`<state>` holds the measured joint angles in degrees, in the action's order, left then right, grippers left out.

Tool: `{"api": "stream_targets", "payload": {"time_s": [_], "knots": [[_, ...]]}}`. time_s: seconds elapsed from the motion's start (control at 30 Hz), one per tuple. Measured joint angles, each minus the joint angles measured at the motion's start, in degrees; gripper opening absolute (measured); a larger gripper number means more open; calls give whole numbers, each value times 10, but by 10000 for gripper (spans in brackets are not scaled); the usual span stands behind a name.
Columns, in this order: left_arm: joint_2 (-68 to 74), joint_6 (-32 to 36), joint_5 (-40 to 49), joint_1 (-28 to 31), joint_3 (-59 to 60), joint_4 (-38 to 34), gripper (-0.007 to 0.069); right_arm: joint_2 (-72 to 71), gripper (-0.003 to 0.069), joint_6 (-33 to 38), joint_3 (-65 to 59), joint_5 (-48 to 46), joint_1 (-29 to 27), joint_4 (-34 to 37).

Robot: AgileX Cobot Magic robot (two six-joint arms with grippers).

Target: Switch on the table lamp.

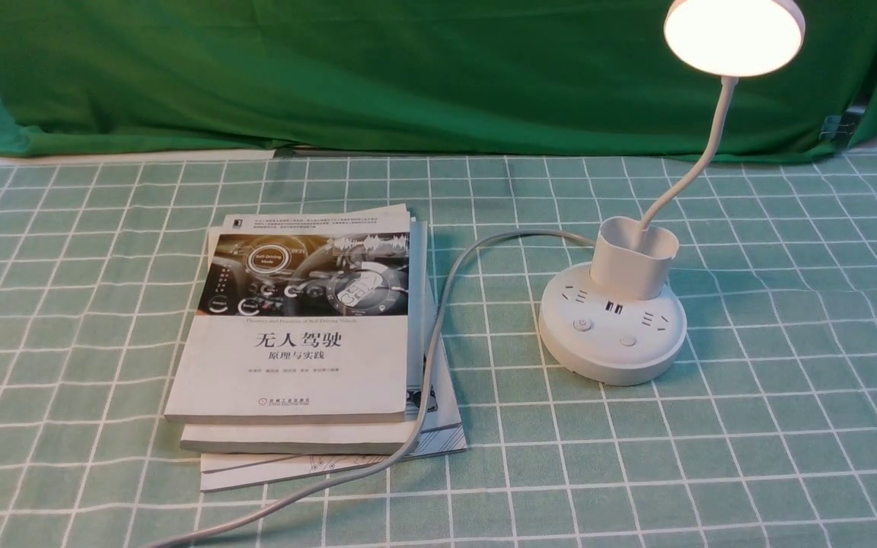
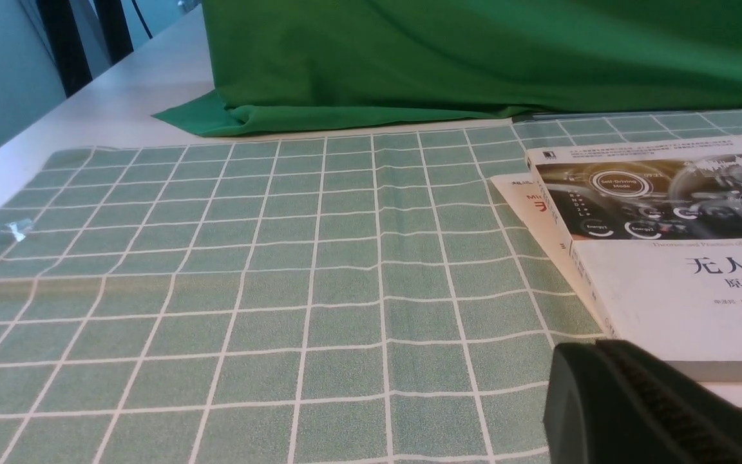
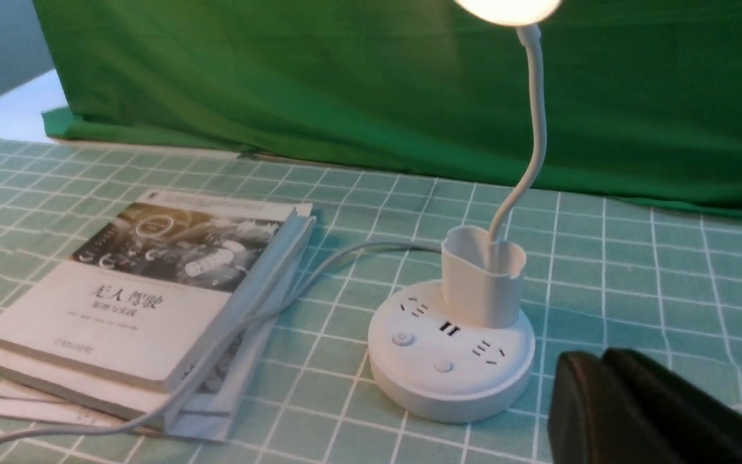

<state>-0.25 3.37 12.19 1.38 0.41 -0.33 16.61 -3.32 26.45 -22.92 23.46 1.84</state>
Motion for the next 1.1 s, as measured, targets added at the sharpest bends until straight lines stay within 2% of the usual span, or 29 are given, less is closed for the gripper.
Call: {"api": "stream_targets", "payload": {"time_s": [0.13, 0.23, 0.43, 0.57, 0.73, 1.1], "knots": [[0, 0, 0, 0, 0, 0, 21, -39, 87, 1, -67, 83, -1, 0], [0, 0, 0, 0, 0, 0, 21, -80, 94, 1, -135, 143, -37, 0], [0, 0, 0, 0, 0, 0, 21, -115, 113, -4, -224, 164, -192, -9], [0, 0, 0, 0, 0, 0, 21, -137, 124, -31, -266, 157, -256, -37], [0, 0, 0, 0, 0, 0, 21, -165, 134, -49, -270, 112, -249, -43], [0, 0, 0, 0, 0, 0, 21, -165, 159, -59, -270, 106, -212, -43]]}}
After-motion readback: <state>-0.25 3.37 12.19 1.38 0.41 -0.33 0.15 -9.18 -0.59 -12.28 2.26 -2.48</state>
